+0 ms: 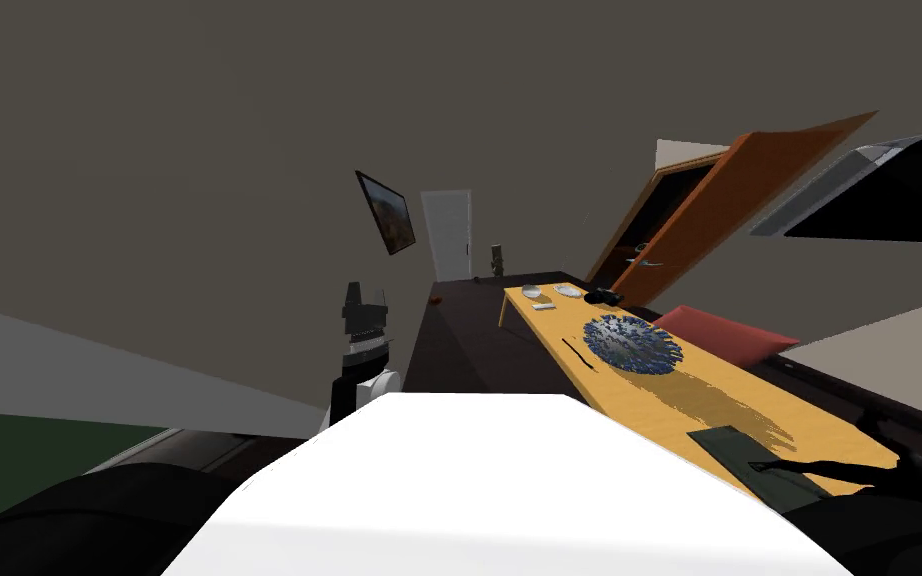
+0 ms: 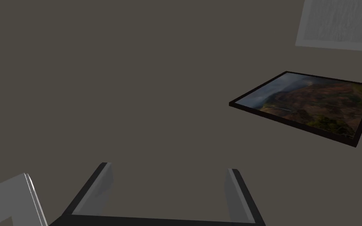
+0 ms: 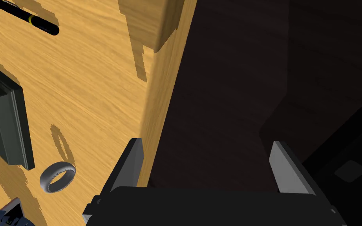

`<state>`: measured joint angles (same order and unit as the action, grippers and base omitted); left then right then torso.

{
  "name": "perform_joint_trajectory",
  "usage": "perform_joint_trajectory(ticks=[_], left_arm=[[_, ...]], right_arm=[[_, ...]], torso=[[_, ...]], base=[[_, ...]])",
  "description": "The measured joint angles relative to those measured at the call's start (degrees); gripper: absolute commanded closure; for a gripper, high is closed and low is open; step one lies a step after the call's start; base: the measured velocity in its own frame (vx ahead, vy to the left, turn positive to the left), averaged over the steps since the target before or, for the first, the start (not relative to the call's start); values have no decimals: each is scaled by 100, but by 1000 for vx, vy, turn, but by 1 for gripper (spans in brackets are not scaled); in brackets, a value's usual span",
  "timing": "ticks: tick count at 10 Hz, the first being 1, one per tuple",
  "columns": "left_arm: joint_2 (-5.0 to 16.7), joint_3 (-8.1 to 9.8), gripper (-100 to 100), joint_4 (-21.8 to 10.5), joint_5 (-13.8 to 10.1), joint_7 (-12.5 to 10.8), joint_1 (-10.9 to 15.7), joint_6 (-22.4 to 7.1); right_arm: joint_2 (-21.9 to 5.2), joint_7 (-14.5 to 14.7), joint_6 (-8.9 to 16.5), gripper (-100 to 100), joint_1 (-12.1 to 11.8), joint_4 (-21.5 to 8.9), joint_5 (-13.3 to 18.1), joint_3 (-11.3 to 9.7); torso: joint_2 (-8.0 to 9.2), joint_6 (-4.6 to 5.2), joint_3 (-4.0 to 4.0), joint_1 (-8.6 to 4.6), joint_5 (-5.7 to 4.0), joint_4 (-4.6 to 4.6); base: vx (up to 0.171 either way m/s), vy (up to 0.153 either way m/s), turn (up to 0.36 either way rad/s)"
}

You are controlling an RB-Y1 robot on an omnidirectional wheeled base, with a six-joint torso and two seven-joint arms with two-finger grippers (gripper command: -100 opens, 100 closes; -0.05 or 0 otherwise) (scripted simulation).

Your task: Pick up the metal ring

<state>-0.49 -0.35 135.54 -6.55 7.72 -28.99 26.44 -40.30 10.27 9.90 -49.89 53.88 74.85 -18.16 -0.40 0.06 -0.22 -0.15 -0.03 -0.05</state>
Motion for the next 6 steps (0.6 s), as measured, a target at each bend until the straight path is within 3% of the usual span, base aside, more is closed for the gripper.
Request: perform_joint_trajectory(ticks=[1, 2, 6], left_arm=[[0, 1, 0, 0, 0, 0, -1, 0], [0, 1, 0, 0, 0, 0, -1, 0], [0, 1, 0, 0, 0, 0, -1, 0]], right_arm=[[12, -101, 10, -100, 10, -117, 287, 45], [-45, 69, 63, -100, -5, -169, 96, -3], [-106, -57, 211, -100, -13, -500, 518, -52]], torso=[[1, 7, 0, -4, -2, -1], [-6, 1, -3, -13, -3, -1], [-7, 3, -4, -12, -3, -2]], base=[[81, -57, 221], [65, -56, 132], [80, -68, 217]])
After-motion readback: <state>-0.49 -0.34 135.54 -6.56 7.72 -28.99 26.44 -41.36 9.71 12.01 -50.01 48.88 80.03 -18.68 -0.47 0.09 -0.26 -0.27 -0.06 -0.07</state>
